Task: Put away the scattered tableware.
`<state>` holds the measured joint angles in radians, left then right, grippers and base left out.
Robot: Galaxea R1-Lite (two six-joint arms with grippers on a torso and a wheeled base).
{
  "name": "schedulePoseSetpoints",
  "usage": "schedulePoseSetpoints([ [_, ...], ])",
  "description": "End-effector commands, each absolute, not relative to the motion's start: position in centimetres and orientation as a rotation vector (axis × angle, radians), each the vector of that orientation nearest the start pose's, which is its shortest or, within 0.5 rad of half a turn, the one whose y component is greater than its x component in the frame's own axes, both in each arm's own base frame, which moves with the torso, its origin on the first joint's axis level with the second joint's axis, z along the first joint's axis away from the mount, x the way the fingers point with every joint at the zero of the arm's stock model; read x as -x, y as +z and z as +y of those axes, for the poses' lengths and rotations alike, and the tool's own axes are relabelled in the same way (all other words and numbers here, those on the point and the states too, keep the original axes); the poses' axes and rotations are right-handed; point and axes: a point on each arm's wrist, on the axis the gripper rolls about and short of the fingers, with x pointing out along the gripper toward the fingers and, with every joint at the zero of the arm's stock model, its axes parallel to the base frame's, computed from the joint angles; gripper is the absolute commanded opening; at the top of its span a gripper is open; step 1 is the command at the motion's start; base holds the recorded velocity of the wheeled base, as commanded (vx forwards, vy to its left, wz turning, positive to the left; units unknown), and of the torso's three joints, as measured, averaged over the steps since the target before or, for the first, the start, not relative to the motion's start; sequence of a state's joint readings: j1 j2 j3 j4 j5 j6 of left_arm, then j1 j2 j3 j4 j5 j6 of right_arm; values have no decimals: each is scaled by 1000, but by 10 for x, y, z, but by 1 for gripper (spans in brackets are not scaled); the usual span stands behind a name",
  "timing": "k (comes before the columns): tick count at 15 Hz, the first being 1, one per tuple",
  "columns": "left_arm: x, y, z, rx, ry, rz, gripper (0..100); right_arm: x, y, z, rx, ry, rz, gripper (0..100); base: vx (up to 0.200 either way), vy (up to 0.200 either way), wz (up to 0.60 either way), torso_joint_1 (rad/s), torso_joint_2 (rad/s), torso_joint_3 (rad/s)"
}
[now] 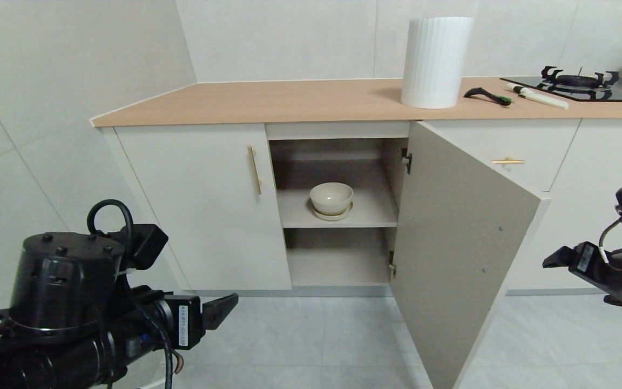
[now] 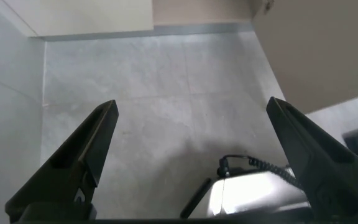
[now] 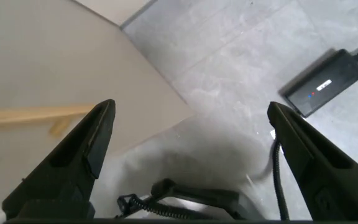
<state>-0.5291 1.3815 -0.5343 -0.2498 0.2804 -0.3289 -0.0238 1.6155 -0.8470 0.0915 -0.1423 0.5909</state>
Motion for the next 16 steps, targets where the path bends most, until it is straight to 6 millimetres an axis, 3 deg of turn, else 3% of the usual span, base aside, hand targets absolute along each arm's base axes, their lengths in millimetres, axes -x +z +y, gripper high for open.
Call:
schedulePoseSetpoints([
  [1,-175,158,-93,89,-140,575,100,-287,139,-4,-486,-396,836,100,0,0,0,0,0,0],
  [5,-177,159,-88,98,-112,569,100,-308,132,17,-467,-322,866,100,0,0,0,0,0,0],
  [8,-178,159,-85,102,-101,567,100,-311,133,38,-448,-242,881,100,0,0,0,0,0,0],
  [12,-179,160,-83,108,-88,562,100,-306,142,103,-377,-22,891,100,0,0,0,0,0,0],
  [16,-180,162,-83,110,-86,556,100,-319,144,144,-329,114,887,100,0,0,0,0,0,0],
])
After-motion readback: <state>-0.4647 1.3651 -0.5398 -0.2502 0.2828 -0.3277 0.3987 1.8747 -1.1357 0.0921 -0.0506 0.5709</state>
